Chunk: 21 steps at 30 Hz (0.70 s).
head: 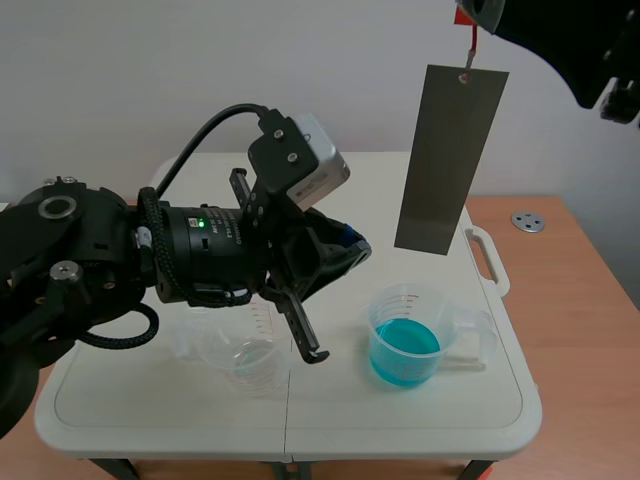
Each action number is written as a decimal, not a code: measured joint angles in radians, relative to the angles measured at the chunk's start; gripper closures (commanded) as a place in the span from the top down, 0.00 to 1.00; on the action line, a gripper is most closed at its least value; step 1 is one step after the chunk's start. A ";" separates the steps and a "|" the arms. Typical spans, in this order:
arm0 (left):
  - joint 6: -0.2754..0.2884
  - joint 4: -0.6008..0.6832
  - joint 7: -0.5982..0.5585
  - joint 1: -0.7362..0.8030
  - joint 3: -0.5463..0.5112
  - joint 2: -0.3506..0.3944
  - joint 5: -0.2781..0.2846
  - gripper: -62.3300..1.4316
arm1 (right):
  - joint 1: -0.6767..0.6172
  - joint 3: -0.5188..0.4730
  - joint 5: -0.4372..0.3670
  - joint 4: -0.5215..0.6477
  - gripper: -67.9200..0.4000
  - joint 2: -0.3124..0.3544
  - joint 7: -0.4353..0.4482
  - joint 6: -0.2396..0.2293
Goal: Hold the metal plate by the orange handle, dip it into the blue solution, take it out and point at it, then put the plate back in the beaker on the left.
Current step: 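Point at the plate with the left hand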
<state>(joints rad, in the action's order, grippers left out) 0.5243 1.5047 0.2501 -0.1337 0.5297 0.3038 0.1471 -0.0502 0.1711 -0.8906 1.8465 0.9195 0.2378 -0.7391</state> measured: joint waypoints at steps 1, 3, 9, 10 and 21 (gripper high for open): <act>0.000 -0.005 0.000 -0.003 0.000 -0.004 -0.003 0.05 | 0.000 0.000 0.000 0.000 0.02 0.000 0.000 0.000; 0.000 -0.007 0.000 -0.002 0.000 -0.005 -0.009 0.05 | 0.000 0.000 0.000 0.000 0.02 0.000 -0.001 0.000; 0.000 -0.007 0.000 -0.002 0.000 -0.004 -0.009 0.05 | 0.000 0.000 0.000 0.000 0.02 0.000 -0.003 0.000; 0.000 -0.007 0.000 -0.002 0.000 -0.004 -0.009 0.05 | 0.000 0.000 0.000 0.000 0.02 0.000 -0.003 0.000; -0.083 0.081 -0.038 0.047 -0.066 0.139 0.060 0.05 | 0.000 0.000 0.000 0.000 0.02 0.000 -0.003 0.000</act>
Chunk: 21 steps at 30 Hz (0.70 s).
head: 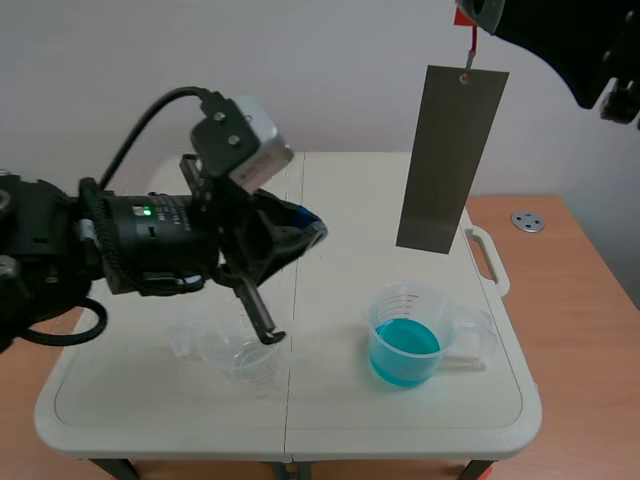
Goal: Hold the metal plate by the orange handle, dip it into the blue solution, take it out and point at it, then put the plate back in the beaker on the left.
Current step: 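Point at the plate with the left hand, then lower the plate into the blue solution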
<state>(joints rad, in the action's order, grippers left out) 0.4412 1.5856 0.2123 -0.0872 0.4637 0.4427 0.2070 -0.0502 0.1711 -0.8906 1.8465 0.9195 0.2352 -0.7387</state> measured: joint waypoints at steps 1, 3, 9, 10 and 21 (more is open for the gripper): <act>-0.006 0.026 -0.005 0.024 -0.034 0.035 0.017 0.05 | 0.000 0.000 0.000 0.000 0.02 0.000 0.000 0.000; -0.015 0.084 -0.006 0.083 -0.114 0.102 0.040 0.05 | 0.000 0.000 0.000 0.000 0.02 0.000 0.000 0.000; -0.014 0.204 -0.029 0.349 -0.391 0.280 0.133 0.05 | 0.000 0.000 0.000 -0.012 0.02 -0.019 -0.001 0.000; -0.014 0.206 -0.031 0.404 -0.435 0.305 0.146 0.05 | 0.000 0.000 0.000 -0.019 0.02 -0.031 -0.010 0.000; -0.056 0.157 -0.028 0.916 -0.703 0.341 0.125 0.05 | 0.000 0.000 0.049 -0.079 0.02 -0.117 -0.054 0.001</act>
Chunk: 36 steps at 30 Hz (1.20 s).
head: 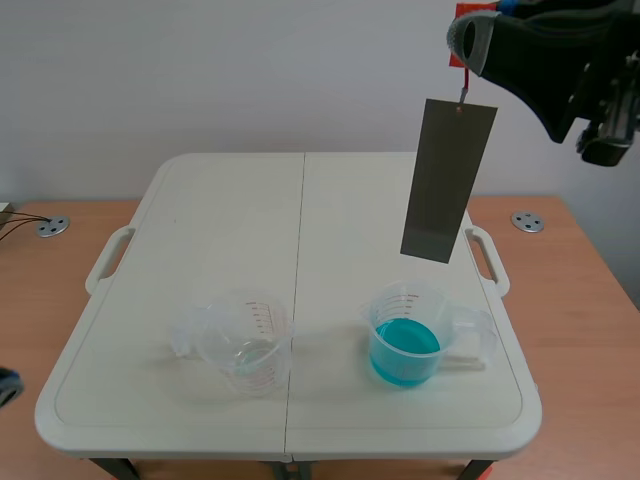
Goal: Hold the metal plate by the orange handle, dip it into the blue solution, take it out and point at it, then put the plate back in the beaker on the left.
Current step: 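Lower the plate into the blue solution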
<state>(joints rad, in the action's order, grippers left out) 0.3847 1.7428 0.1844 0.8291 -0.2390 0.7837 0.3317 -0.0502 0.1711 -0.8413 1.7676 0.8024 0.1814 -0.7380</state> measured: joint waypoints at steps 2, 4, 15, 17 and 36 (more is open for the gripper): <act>0.000 -0.025 -0.001 0.052 0.006 -0.004 -0.002 0.05 | 0.000 0.000 0.010 -0.007 0.02 -0.010 0.001 0.000; 0.000 -0.062 -0.002 0.086 0.013 -0.020 -0.002 0.05 | 0.000 0.004 0.025 -0.015 0.02 -0.019 -0.002 0.000; 0.005 -0.330 -0.002 0.090 0.127 -0.145 -0.002 0.05 | 0.000 0.067 0.111 -0.076 0.02 -0.097 -0.014 0.000; 0.004 -0.356 -0.002 0.090 0.146 -0.158 -0.002 0.05 | 0.000 0.068 0.129 -0.089 0.02 -0.110 -0.014 0.000; 0.009 -0.436 0.005 0.085 0.186 -0.218 -0.002 0.05 | 0.000 0.139 0.259 -0.262 0.02 -0.232 -0.014 0.001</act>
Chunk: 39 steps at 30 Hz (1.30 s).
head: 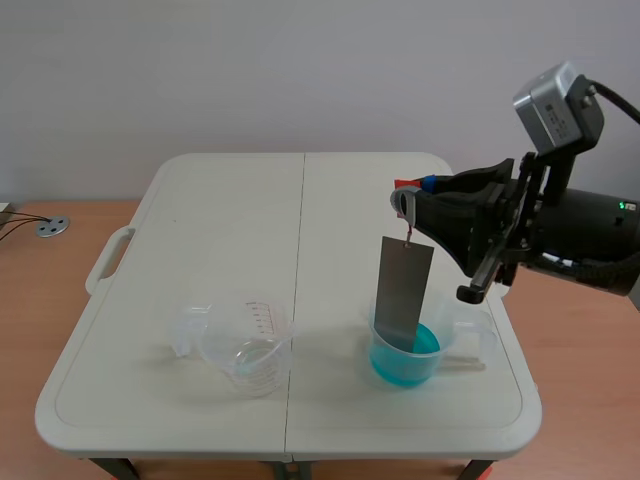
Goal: Hold the metal plate by the orange handle, dip it into the blue solution, take it out and point at it, then put the plate back in the beaker on the left.
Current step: 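Lower the plate into the blue solution, then hold the plate still in the solution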
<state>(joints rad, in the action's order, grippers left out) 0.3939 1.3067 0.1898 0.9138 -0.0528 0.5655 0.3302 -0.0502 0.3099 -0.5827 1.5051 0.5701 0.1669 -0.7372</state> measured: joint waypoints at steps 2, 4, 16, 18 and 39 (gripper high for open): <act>0.000 0.000 0.000 0.000 0.000 0.000 0.000 0.05 | 0.000 0.000 0.020 -0.022 0.02 -0.011 -0.001 0.000; 0.000 0.000 0.000 0.000 0.000 0.000 0.000 0.05 | 0.000 0.000 0.047 -0.042 0.02 -0.021 0.000 0.000; 0.000 0.000 0.013 0.000 0.000 0.000 0.000 0.05 | 0.006 0.014 0.085 -0.108 0.02 -0.055 0.016 0.000; 0.000 0.000 0.021 0.000 0.000 0.000 0.000 0.05 | 0.006 0.014 0.085 -0.108 0.02 -0.055 0.016 0.000; 0.000 0.000 0.045 0.000 0.000 0.000 0.000 0.05 | 0.006 0.014 0.087 -0.108 0.02 -0.055 0.016 0.000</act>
<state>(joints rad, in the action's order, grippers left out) 0.3939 1.3071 0.2348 0.9138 -0.0528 0.5655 0.3302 -0.0444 0.3241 -0.4961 1.3975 0.5152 0.1825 -0.7376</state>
